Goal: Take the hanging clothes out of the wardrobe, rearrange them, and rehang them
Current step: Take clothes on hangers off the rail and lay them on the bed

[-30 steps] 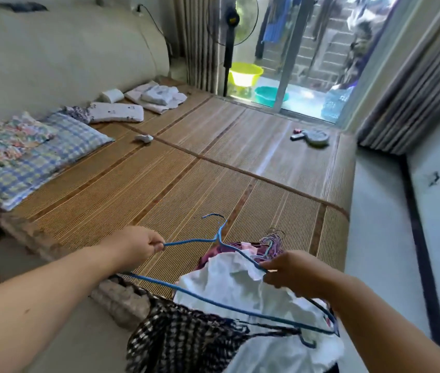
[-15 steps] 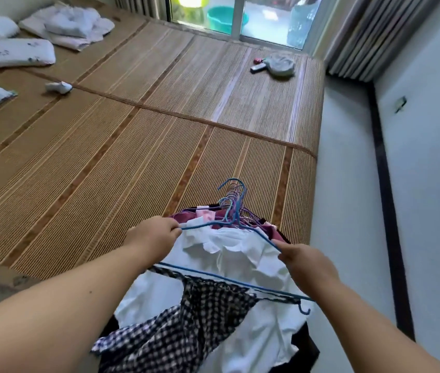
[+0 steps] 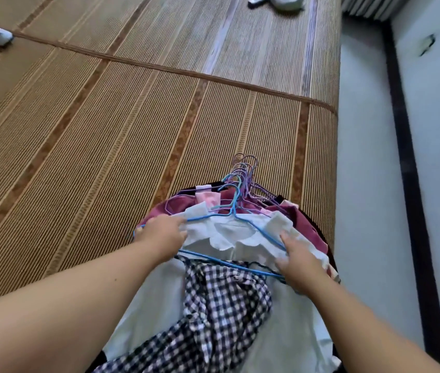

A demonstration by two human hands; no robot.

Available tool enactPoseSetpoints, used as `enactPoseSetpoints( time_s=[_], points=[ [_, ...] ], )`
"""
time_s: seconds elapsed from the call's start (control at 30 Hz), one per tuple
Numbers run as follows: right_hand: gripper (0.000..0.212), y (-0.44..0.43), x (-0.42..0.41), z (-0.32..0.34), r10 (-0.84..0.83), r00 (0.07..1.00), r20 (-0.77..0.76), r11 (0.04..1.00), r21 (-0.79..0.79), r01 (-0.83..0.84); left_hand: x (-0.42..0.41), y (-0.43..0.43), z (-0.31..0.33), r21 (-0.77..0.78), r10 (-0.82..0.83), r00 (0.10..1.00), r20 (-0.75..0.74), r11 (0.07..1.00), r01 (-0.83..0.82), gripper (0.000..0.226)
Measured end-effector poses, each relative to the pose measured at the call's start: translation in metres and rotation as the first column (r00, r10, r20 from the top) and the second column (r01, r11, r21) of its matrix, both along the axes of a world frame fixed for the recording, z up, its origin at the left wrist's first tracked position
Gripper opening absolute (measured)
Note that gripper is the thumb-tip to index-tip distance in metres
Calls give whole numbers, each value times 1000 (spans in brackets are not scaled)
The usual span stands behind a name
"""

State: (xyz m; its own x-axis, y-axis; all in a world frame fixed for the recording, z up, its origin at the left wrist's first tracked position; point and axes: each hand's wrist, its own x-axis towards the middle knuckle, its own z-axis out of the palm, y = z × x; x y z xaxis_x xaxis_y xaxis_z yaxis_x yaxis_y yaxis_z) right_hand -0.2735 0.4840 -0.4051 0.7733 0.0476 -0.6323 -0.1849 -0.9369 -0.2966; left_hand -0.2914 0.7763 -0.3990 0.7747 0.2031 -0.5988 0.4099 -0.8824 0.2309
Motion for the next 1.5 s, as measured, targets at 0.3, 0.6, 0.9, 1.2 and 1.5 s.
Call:
enactPoseSetpoints(
  time_s=[0.3, 0.6, 0.9, 1.2, 1.5],
  points=[
    [71, 40, -5, 80, 277, 944, 179, 961, -27, -277, -32, 0, 63, 32, -122, 992, 16, 992, 122, 54],
    [67, 123, -13, 224, 601, 652, 462, 720, 40, -693, -73, 19, 211, 47, 16, 962, 273, 998, -31, 60],
    [72, 243, -108, 349, 642, 224, 734, 273, 55, -960, -220, 52, 357, 373, 149, 822, 550, 836, -402, 60],
    [68, 352, -284, 469, 522, -123, 844, -201, -18, -979, -442, 81, 480, 432, 368, 599, 711, 444, -785, 65],
    [67, 418, -474, 561, 266, -210, 941, -483, -59, -874, -611, 83, 569, 359, 378, 336, 863, 8, -933, 66]
  ],
)
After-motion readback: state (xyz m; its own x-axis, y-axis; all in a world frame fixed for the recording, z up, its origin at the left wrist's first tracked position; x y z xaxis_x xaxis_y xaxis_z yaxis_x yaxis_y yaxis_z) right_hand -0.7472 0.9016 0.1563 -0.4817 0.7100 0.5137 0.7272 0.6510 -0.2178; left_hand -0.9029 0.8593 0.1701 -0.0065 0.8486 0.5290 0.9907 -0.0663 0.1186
